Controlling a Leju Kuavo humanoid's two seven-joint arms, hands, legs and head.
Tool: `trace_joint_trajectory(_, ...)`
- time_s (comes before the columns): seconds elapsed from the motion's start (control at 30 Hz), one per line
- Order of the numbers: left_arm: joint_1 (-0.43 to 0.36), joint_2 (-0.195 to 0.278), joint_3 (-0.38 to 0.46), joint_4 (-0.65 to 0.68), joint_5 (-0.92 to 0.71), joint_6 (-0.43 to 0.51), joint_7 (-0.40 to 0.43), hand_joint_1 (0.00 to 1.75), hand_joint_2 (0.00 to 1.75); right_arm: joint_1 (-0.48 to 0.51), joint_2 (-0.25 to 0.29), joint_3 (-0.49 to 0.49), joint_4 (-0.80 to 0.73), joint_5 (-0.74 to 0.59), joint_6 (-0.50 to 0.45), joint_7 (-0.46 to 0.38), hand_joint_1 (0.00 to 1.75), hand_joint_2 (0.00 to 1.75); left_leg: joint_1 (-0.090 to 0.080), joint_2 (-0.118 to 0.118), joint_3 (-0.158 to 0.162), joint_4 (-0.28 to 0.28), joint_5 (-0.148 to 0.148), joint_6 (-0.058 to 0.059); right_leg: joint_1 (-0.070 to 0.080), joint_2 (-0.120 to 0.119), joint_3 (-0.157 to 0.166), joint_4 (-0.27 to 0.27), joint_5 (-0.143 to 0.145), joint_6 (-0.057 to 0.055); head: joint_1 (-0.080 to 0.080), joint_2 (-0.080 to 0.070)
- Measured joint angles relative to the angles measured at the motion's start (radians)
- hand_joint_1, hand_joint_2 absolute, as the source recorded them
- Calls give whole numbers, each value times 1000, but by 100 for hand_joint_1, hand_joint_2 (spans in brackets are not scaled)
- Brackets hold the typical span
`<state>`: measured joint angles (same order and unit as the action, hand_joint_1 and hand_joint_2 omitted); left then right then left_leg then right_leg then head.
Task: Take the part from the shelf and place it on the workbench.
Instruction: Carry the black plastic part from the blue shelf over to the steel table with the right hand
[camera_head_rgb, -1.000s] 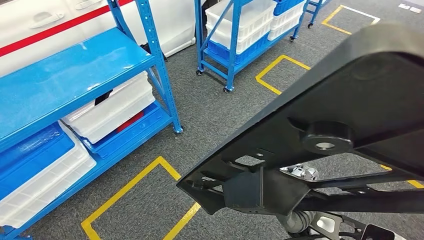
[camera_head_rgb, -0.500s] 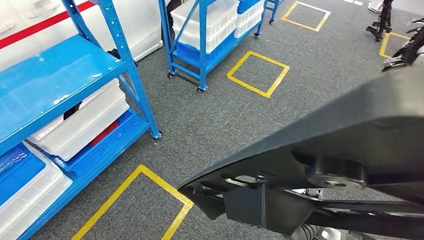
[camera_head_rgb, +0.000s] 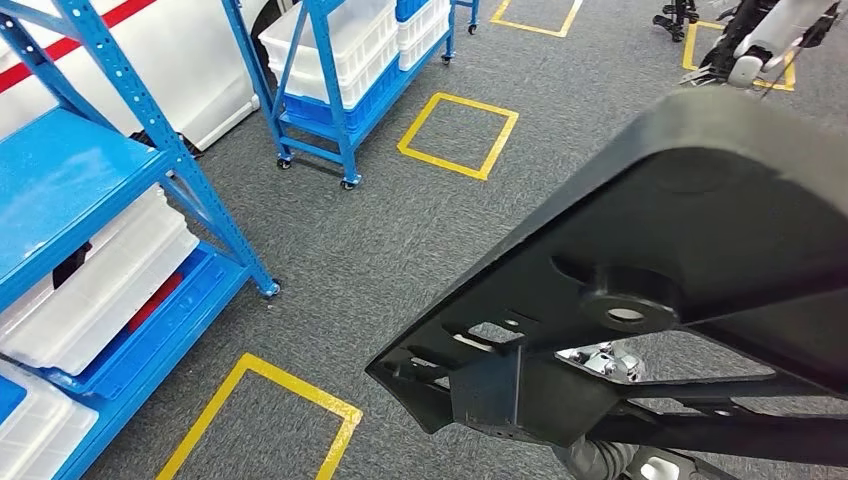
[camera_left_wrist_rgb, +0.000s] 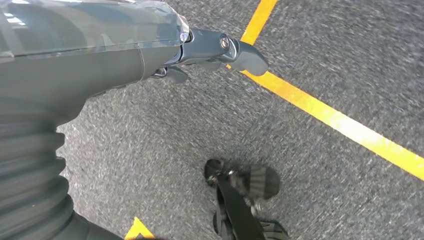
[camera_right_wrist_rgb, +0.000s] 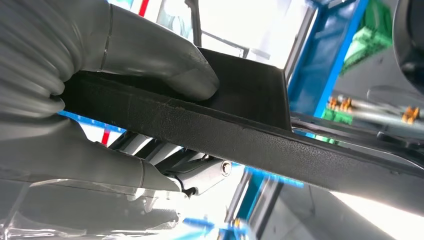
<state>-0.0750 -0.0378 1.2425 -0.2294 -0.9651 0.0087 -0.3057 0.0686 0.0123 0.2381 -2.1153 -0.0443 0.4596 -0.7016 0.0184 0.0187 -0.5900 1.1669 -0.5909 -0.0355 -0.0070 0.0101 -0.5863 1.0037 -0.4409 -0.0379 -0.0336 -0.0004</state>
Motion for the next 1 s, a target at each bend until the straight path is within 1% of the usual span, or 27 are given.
trace_joint_trajectory(0.03,2,-1,0,0,1,0,-1,0,175,0,0,4,0,0,-9,0,169,175,0,-8,-33,68,-27,-1,2,12,-1,0,0,-2,0,0)
trace_joint_trajectory(0.07,3,-1,0,0,3,0,-2,0,175,0,-1,9,0,-1,-17,0,169,175,0,-10,-57,114,-37,-1,4,25,-1,0,0,-3,0,0)
trace_joint_trajectory(0.1,4,-2,0,0,5,1,-3,0,175,0,-1,14,0,-4,-22,0,169,175,0,-12,-64,121,-26,0,5,39,0,1,1,-3,0,0)
trace_joint_trajectory(0.13,4,-3,0,0,8,3,-3,0,175,0,-2,18,0,-8,-26,0,169,175,0,-15,-51,85,5,3,6,52,2,1,0,-3,0,0)
trace_joint_trajectory(0.17,4,-4,0,0,11,6,-3,0,175,0,-3,22,1,-13,-27,0,169,175,0,-25,-23,18,48,7,6,65,5,2,0,-2,0,0)
trace_joint_trajectory(0.2,4,-5,1,0,16,11,-2,0,175,-2,-4,26,1,-19,-27,0,169,175,0,-47,9,-56,83,11,7,77,7,3,-1,1,0,0)
trace_joint_trajectory(0.23,4,-5,2,0,20,17,-2,0,175,-4,-5,28,3,-26,-24,0,169,175,0,-66,35,-117,106,15,7,89,6,5,-1,4,0,0)
trace_joint_trajectory(0.27,4,-5,4,0,23,24,0,0,175,-7,-6,31,5,-33,-20,0,169,175,-1,-81,50,-153,116,19,6,100,3,7,-1,10,0,0)
trace_joint_trajectory(0.3,4,-6,4,0,27,31,3,0,175,-10,-7,34,8,-41,-15,0,169,175,-3,-87,55,-167,116,22,4,111,-1,7,1,17,0,0)
trace_joint_trajectory(0.33,2,-6,5,0,30,37,5,0,175,-12,-8,35,11,-49,-8,1,169,175,-5,-79,57,-172,117,26,1,122,-5,6,4,24,0,0)
trace_joint_trajectory(0.37,0,-6,5,0,33,43,8,0,175,-15,-10,36,15,-57,-1,1,169,175,-4,-69,59,-176,121,33,-1,123,-7,7,5,31,0,0)
trace_joint_trajectory(0.4,-1,-7,6,0,34,47,9,0,175,-18,-12,37,18,-65,6,1,169,175,-3,-57,61,-182,125,40,0,107,-12,15,-1,36,0,0)
trace_joint_trajectory(0.43,-2,-7,6,0,35,50,10,0,175,-25,-15,37,22,-72,13,0,169,175,-2,-45,64,-188,129,47,2,79,-25,40,-18,39,0,0)
trace_joint_trajectory(0.5,2,-7,8,0,34,55,11,0,175,-37,-20,35,32,-84,26,0,169,175,-4,-18,66,-194,131,55,2,17,-82,151,-78,45,0,0)
trace_joint_trajectory(0.53,4,-7,9,0,34,57,11,0,175,-41,-22,33,38,-88,32,0,169,175,-6,-4,66,-193,131,57,-1,5,-117,220,-107,49,0,0)
trace_joint_trajectory(0.57,6,-6,9,0,33,57,11,0,175,-43,-24,30,44,-92,40,0,169,175,-7,10,65,-193,129,57,-5,-1,-144,271,-121,52,0,0)
trace_joint_trajectory(0.6,6,-5,10,0,33,58,10,0,175,-43,-25,26,49,-95,47,0,169,175,-8,23,66,-192,128,56,-8,-4,-153,288,-117,54,0,0)
trace_joint_trajectory(0.63,6,-4,11,0,34,58,9,0,175,-44,-26,22,54,-97,53,0,169,175,-8,35,67,-192,126,54,-10,-9,-140,264,-95,56,0,0)
trace_joint_trajectory(0.67,6,-3,12,0,37,58,6,0,175,-47,-26,20,58,-99,59,0,169,175,-8,46,69,-190,123,51,-11,-19,-107,202,-62,56,0,0)
trace_joint_trajectory(0.73,5,0,19,0,44,58,0,0,175,-59,-26,19,65,-103,67,0,169,175,-11,66,75,-186,115,42,-7,-58,-33,64,-15,48,0,0)
trace_joint_trajectory(0.77,5,2,23,-1,49,58,-4,0,175,-65,-26,19,69,-105,69,0,169,175,-13,74,77,-185,111,36,-3,-69,-12,24,-6,42,0,0)
trace_joint_trajectory(0.8,4,4,27,-1,53,58,-6,0,175,-71,-26,18,73,-109,69,0,169,175,-15,82,79,-184,109,30,1,-72,-6,10,-8,36,0,0)
trace_joint_trajectory(0.87,1,6,33,-1,61,58,-8,0,175,-79,-26,18,80,-118,67,0,169,175,-14,97,84,-186,105,18,4,-49,-8,8,-5,24,0,0)
trace_joint_trajectory(0.9,0,7,35,-1,64,60,-9,0,175,-81,-27,17,83,-122,67,0,169,175,-12,89,85,-181,98,12,3,-39,-7,5,-3,18,0,0)
trace_joint_trajectory(0.93,-2,8,38,-2,68,62,-9,0,175,-85,-27,17,86,-126,67,0,169,175,-9,69,78,-159,81,8,1,-29,-5,1,0,11,0,0)
trace_joint_trajectory(0.97,-1,9,42,-2,71,66,-9,0,175,-87,-26,17,89,-128,69,0,169,175,-7,42,61,-116,53,4,-2,-19,-4,-2,2,5,0,0)
trace_joint_trajectory(1.0,0,10,47,-2,74,72,-9,0,175,-89,-26,17,92,-129,72,0,169,175,-5,13,32,-51,18,3,-1,-9,-4,-2,3,1,0,0)
